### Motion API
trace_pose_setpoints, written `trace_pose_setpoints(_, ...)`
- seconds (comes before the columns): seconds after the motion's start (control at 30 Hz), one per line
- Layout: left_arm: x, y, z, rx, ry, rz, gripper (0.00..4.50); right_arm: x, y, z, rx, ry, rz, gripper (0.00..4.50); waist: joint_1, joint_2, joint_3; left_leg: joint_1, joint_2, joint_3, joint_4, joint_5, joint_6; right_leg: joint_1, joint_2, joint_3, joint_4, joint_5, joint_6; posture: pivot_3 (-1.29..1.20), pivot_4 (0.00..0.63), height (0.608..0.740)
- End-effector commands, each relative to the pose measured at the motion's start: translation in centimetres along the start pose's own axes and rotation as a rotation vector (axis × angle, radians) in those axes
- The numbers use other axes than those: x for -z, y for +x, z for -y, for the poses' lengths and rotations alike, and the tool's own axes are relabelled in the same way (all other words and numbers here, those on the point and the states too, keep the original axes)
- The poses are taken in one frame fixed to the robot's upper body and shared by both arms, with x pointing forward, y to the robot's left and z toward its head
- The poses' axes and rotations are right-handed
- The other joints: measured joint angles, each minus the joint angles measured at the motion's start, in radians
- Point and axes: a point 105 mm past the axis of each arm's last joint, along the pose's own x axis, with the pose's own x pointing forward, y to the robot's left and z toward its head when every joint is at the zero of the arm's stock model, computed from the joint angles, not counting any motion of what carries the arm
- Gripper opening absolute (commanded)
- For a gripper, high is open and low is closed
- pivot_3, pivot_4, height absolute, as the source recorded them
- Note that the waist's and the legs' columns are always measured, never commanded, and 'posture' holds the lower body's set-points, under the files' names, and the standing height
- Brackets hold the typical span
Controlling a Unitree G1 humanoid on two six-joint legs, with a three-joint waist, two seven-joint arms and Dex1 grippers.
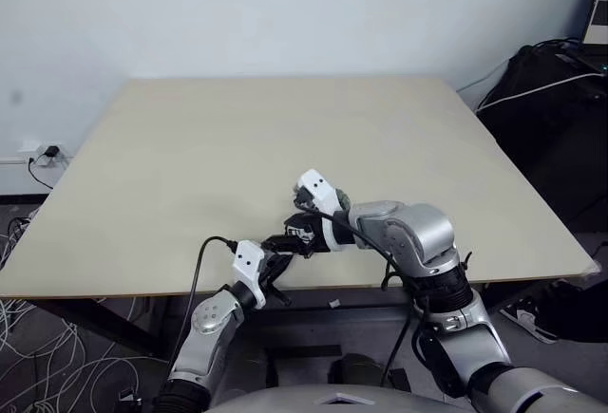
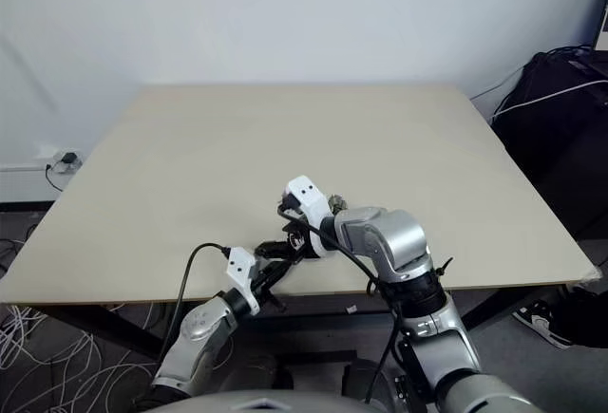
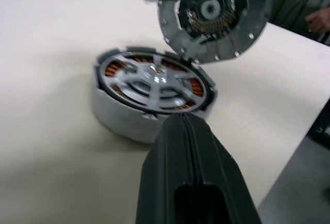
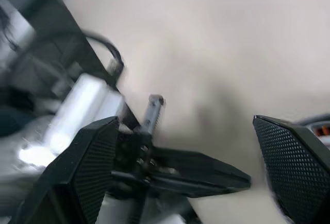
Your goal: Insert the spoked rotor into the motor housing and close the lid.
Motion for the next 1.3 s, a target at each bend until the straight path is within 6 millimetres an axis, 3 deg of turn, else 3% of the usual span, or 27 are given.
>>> trace_pose_setpoints(0.03,-1.2,0.4,0.4,0.019,0.019,0.04,0.0,-3.7,-0.8,-1.9,-0.056,-0.04,0.154,4.47,-0.003,0.001,-0.001,0.0,0.0,0.0,0.0,0.0,0.0,0.0,0.0,0.0,0.0,0.0,0.0,0.0,0.0,0.74)
trace_pose_setpoints(0.17,-1.2,0.4,0.4,0.018,0.019,0.04,0.0,-5.3,-1.5,-1.5,0.013,-0.089,0.234,4.47,-0.005,0.001,-0.002,0.0,0.0,0.0,0.0,0.0,0.0,0.0,0.0,-0.001,0.0,0.0,0.0,0.0,0.0,0.74)
trace_pose_setpoints(0.27,-1.2,0.4,0.4,0.018,0.02,0.039,0.0,-7.6,-2.9,-0.1,0.179,-0.231,0.354,4.29,-0.009,0.001,-0.002,0.0,-0.001,0.0,0.0,0.0,0.0,0.0,0.0,-0.001,0.0,0.0,0.0,0.0,0.0,0.74)
trace_pose_setpoints(0.47,-1.2,0.4,0.4,0.02,0.023,0.039,0.0,-9.1,-5.6,2.9,0.487,-0.544,0.401,2.57,-0.017,0.001,-0.002,0.0,-0.001,0.001,0.0,0.0,0.0,0.0,0.002,-0.001,-0.001,0.0,0.0,0.0,0.0,0.74)
trace_pose_setpoints(0.6,-1.5,0.2,0.4,0.029,0.044,0.053,0.0,-7.6,-7.5,6.2,0.697,-0.744,0.289,1.25,-0.021,0.001,-0.002,0.001,-0.001,0.001,0.001,0.001,0.001,0.002,0.008,-0.001,-0.001,0.0,0.0,0.0,0.0,0.74)
trace_pose_setpoints(0.63,-1.6,0.2,0.4,0.03,0.052,0.059,0.0,-7.0,-8.0,7.0,0.728,-0.751,0.262,0.79,-0.022,0.001,-0.002,0.001,-0.001,0.002,0.001,0.001,0.002,0.002,0.008,-0.001,0.0,0.0,0.0,0.0,0.0,0.74)
trace_pose_setpoints(0.73,-1.8,-0.1,0.4,0.04,0.077,0.07,0.0,-5.2,-9.2,9.1,0.816,-0.739,0.182,0.01,-0.022,0.001,-0.002,0.002,-0.001,0.003,0.001,0.004,0.006,0.003,0.008,-0.001,0.0,0.0,0.001,0.0,0.0,0.74)
trace_pose_setpoints(0.9,-1.7,-0.4,0.6,0.082,0.075,0.059,0.0,-1.6,-10.6,11.5,0.889,-0.74,0.017,0.01,-0.021,0.001,-0.002,0.002,-0.001,0.003,0.002,0.004,0.006,0.003,0.008,0.0,0.0,0.0,0.001,0.0,0.0,0.74)
trace_pose_setpoints(1.07,-1.4,-0.6,0.6,0.103,0.067,0.045,0.0,1.5,-10.3,12.0,0.846,-0.692,-0.078,0.01,-0.02,0.001,-0.002,0.002,0.0,0.003,0.002,0.004,0.006,0.003,0.008,0.0,0.0,0.0,0.001,0.0,0.0,0.74)
trace_pose_setpoints(1.3,-1.0,-0.7,0.8,0.117,0.064,0.034,0.0,2.6,-8.9,11.6,0.807,-0.62,-0.058,0.01,-0.021,0.001,-0.002,0.004,0.0,0.003,0.002,0.004,0.006,0.004,0.009,0.0,0.0,0.0,0.001,0.0,0.0,0.74)
